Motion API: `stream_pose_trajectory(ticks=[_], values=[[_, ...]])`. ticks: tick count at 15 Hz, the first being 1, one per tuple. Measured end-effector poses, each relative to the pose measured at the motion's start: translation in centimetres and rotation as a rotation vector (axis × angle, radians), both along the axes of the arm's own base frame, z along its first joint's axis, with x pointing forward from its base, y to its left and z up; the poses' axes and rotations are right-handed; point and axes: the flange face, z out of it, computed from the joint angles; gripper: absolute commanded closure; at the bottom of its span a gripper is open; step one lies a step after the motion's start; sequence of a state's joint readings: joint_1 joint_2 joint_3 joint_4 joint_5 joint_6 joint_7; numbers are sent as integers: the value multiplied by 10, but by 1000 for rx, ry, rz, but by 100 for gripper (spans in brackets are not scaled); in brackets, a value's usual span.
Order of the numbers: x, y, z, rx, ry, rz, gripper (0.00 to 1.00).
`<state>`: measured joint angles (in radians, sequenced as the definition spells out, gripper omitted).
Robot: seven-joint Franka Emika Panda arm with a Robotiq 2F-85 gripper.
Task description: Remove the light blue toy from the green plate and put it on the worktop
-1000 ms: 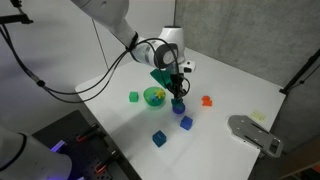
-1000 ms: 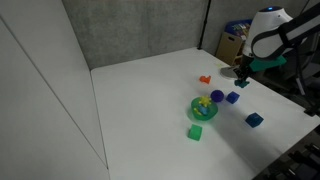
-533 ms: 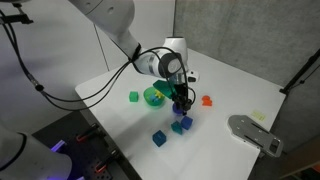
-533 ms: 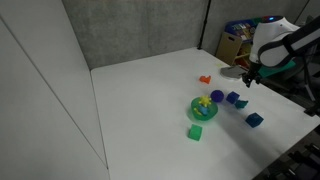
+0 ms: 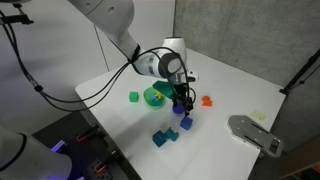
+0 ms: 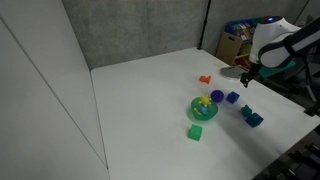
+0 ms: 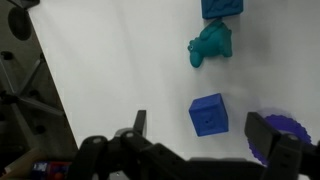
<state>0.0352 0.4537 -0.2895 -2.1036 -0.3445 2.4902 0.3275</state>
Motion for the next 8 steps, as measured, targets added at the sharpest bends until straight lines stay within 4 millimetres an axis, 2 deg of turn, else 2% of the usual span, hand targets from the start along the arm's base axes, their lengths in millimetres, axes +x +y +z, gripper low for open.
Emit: stream_pose_trajectory(ticks=[4,8], values=[[5,15,8,2,-12,25,0],[10,49,28,20,-34,64,0]])
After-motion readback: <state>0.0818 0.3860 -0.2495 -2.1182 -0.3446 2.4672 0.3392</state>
